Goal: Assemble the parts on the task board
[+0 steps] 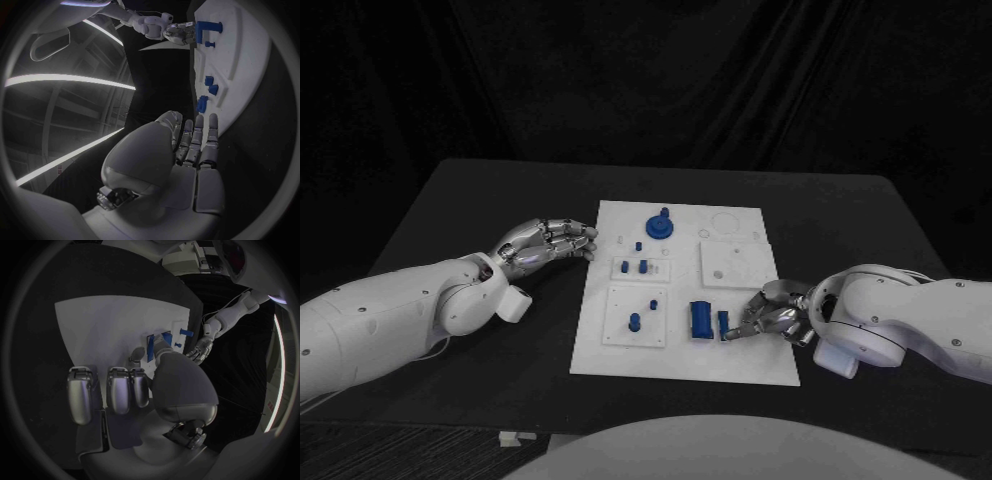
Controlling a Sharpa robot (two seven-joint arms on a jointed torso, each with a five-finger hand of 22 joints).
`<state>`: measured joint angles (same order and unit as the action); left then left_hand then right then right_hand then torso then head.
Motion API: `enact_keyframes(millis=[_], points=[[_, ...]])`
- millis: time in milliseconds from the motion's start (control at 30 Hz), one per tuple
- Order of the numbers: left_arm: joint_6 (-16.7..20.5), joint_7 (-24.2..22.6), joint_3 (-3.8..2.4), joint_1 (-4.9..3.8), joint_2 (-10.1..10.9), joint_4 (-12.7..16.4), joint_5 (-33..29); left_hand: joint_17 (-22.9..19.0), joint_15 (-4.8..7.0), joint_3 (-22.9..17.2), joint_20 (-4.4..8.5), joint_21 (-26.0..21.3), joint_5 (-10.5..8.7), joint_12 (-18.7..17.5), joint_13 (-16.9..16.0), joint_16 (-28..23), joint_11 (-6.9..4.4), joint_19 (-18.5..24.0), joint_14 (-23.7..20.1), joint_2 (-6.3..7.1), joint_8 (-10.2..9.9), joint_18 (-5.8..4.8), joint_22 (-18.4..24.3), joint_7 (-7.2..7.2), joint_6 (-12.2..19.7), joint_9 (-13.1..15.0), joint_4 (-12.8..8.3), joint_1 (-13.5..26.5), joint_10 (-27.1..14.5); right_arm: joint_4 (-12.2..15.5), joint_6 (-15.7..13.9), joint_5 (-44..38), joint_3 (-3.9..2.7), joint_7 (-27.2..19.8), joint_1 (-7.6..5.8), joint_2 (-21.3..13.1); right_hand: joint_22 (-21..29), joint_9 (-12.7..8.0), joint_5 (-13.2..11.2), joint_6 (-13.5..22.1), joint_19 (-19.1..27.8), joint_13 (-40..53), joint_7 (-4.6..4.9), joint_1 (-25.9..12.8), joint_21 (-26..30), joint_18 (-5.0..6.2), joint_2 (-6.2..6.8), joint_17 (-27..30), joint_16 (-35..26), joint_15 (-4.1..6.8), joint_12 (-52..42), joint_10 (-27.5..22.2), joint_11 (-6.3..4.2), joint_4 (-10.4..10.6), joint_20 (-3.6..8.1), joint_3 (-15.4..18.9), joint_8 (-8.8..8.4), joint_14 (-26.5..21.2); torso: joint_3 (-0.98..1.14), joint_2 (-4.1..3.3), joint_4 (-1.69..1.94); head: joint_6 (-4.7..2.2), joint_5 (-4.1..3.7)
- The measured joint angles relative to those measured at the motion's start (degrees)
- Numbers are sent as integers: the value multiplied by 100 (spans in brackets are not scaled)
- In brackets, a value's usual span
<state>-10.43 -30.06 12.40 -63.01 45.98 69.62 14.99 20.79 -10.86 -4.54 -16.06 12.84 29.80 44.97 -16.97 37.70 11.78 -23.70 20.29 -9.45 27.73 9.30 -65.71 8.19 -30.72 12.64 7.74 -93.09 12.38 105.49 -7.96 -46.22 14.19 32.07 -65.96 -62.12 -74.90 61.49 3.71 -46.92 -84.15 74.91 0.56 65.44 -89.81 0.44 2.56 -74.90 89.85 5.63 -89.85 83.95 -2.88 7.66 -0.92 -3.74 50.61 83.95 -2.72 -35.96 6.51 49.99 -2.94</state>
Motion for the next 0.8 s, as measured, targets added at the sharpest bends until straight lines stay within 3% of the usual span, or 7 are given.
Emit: enact_keyframes(millis=[300,367,700,800], points=[[-2,0,0,2,2,1,0,0,-21,-24,0,0,0,0,0,0,-1,0,21,0,0,0,-12,0,0,0,24,0,-1,-38,0,0,-11,1,1,45,-4,111,-72,-38,20,0,-38,211,0,0,-88,0,0,20,0,0,0,-97,20,-45,93,20,-1,3,0,0,18],[-3,0,0,2,2,1,0,0,-21,-24,0,0,0,0,0,0,-1,0,21,0,0,0,-11,0,0,0,24,0,-1,-61,0,0,-5,4,9,60,-4,129,-66,-69,20,0,-43,339,0,0,-175,0,0,20,0,0,0,-120,20,-70,118,20,-1,3,0,0,25],[-9,1,0,6,2,4,0,0,-21,-40,0,0,-1,0,5,0,-1,0,21,0,0,0,-17,0,0,1,8,0,-1,-94,16,-6,0,16,21,87,-4,184,-66,-139,20,0,-56,322,0,0,-157,0,0,40,0,21,-21,-143,20,-46,176,0,0,3,-1,0,28],[-9,1,0,7,3,8,0,0,-21,-40,0,-1,-1,0,5,0,-1,0,21,0,0,0,-21,0,0,1,8,0,-1,-94,27,-7,1,15,22,86,-3,201,-66,-139,20,0,-56,247,0,0,-83,0,0,40,0,21,-21,-123,20,38,176,0,0,3,-1,0,29]])
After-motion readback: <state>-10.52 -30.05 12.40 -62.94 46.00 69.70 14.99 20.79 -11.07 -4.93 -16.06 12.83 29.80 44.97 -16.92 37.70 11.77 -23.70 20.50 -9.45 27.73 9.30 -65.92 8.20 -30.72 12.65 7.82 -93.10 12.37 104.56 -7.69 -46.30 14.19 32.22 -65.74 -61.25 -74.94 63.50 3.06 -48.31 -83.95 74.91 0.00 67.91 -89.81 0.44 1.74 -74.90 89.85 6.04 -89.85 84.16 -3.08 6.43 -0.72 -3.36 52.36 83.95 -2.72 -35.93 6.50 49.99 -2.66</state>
